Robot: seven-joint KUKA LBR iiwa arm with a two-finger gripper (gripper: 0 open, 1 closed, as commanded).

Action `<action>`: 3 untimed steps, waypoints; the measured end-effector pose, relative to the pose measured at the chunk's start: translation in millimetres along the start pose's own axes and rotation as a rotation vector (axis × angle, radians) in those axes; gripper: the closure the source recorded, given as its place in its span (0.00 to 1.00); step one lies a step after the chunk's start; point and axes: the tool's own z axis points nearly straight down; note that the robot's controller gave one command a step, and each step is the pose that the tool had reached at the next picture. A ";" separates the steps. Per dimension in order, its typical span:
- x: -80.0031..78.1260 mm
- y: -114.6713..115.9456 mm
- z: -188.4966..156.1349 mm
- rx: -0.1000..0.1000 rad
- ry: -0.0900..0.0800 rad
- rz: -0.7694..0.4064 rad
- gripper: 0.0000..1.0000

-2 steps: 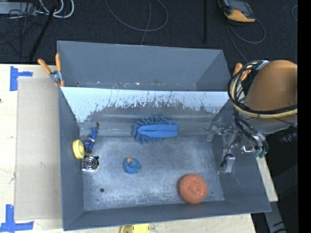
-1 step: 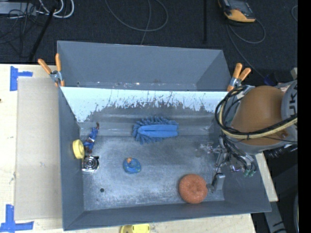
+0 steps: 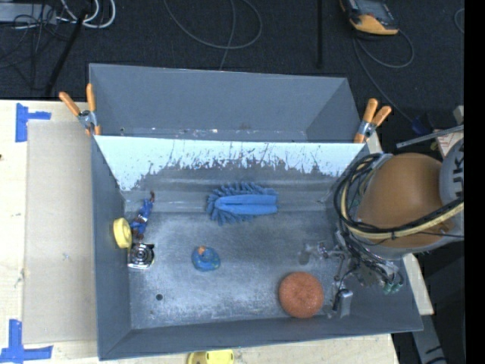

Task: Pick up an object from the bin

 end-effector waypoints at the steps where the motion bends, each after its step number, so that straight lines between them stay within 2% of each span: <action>1: 0.6 25.2 5.2 -0.001 -0.003 -0.019 0.00; 2: -4.3 18.8 54.5 0.006 -0.021 0.080 0.00; 3: -5.8 19.7 64.2 0.003 -0.007 0.073 1.00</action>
Offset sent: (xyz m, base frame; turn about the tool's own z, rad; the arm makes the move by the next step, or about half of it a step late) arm -0.0049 0.0191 -0.0645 0.0910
